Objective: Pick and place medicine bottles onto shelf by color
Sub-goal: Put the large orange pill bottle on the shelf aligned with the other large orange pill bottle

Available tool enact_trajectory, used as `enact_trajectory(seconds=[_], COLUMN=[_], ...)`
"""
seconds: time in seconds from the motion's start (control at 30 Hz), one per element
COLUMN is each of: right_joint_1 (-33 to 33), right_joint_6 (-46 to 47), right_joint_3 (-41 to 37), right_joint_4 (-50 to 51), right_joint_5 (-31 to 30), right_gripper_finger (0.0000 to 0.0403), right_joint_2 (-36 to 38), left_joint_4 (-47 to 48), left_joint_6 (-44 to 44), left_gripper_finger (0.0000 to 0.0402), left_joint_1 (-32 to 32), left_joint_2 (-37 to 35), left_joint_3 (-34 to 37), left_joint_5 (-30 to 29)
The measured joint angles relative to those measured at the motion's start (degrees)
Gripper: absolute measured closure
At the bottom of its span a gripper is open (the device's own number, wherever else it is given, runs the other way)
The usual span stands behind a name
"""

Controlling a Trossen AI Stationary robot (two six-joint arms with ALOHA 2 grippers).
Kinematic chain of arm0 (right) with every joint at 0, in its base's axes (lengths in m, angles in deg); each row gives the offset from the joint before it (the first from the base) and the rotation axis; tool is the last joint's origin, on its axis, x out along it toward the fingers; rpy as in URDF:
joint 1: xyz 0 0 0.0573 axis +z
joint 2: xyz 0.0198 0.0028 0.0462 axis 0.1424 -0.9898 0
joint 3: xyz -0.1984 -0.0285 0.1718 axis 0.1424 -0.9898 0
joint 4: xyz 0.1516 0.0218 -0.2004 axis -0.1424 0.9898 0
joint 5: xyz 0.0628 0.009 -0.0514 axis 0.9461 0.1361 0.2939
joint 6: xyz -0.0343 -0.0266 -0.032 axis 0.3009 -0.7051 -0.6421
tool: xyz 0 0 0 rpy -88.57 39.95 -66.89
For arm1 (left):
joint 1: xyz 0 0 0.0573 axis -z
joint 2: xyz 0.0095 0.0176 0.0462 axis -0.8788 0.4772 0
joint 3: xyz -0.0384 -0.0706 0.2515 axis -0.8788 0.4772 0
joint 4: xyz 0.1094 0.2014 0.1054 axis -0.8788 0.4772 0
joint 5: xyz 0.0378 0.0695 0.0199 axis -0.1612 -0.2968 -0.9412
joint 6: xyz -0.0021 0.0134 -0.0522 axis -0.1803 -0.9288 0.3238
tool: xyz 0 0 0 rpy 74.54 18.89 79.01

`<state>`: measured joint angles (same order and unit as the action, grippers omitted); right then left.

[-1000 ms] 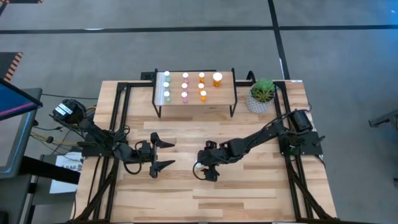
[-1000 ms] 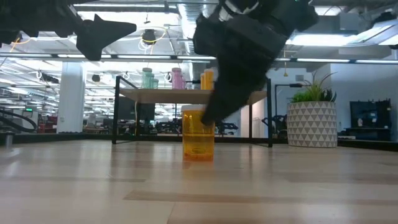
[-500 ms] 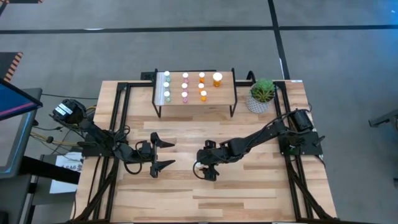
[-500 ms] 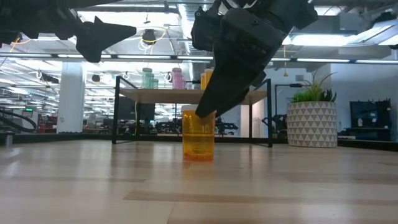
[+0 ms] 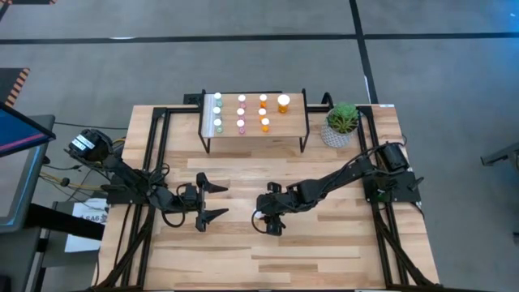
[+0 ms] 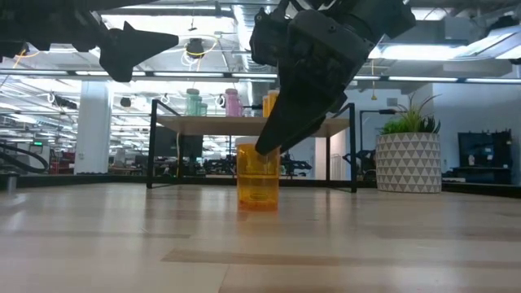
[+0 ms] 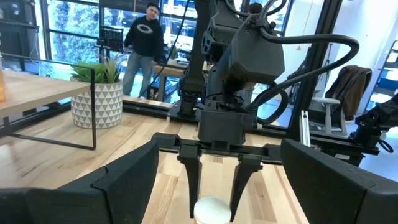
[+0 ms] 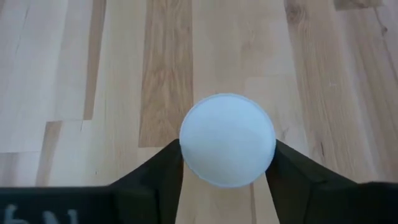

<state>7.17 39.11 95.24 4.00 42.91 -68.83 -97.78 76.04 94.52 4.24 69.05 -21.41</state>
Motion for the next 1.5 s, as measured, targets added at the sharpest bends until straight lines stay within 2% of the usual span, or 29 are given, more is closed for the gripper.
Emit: enact_trajectory(seconds=[0.13, 0.27, 0.43, 0.63, 0.8, 1.0, 1.17, 1.27, 1.33, 1.43, 1.5], right_joint_1=[0.0, 0.0, -1.1, -3.8, -6.8, -15.2, -24.6, -29.6, -31.9, -33.7, -35.0], right_joint_6=[0.3, 0.6, -1.4, -4.2, -5.7, -8.0, -10.8, -10.9, -10.8, -11.1, -11.5], right_joint_3=[0.1, 2.7, 6.6, 7.0, 4.3, 1.3, 1.3, 1.3, 1.1, 1.5, 1.2], right_joint_4=[0.2, 4.0, 12.2, 19.3, 23.3, 23.5, 22.7, 21.7, 21.7, 18.7, 20.0], right_joint_5=[0.0, 0.0, -0.1, -2.7, -9.2, -16.2, -15.9, -12.4, -9.5, -8.4, -7.6], right_gripper_finger=[0.0202, 0.0188, 0.0187, 0.0197, 0.0190, 0.0185, 0.0185, 0.0184, 0.0184, 0.0184, 0.0184], right_joint_2=[0.1, 1.1, 4.9, 14.3, 25.0, 34.4, 35.1, 33.8, 32.9, 30.7, 28.9], left_joint_4=[0.0, 0.0, -0.1, 0.1, -0.2, -0.4, -0.4, -0.3, -0.2, 0.5, 0.5], left_joint_6=[0.0, 0.0, 0.0, 1.0, 0.9, 0.7, 1.3, 2.1, 2.2, 2.1, 1.8], left_gripper_finger=[0.0079, 0.0079, 0.0079, 0.0079, 0.0079, 0.0079, 0.0079, 0.0079, 0.0079, 0.0079, 0.0079], left_joint_1=[0.0, 0.0, 0.0, 0.0, 0.0, -0.2, -1.0, -1.1, -1.1, -1.2, -1.2], left_joint_2=[0.0, 0.0, 0.0, 0.0, 0.0, 0.0, 0.0, 0.0, 0.0, 0.0, 0.0], left_joint_3=[0.0, 0.0, 0.0, 0.0, -0.1, 0.0, -0.1, -0.1, 0.0, 0.0, 0.0], left_joint_5=[0.0, 0.0, 0.2, 0.8, 1.2, 0.4, 0.2, 0.2, 0.2, 0.2, 0.5])
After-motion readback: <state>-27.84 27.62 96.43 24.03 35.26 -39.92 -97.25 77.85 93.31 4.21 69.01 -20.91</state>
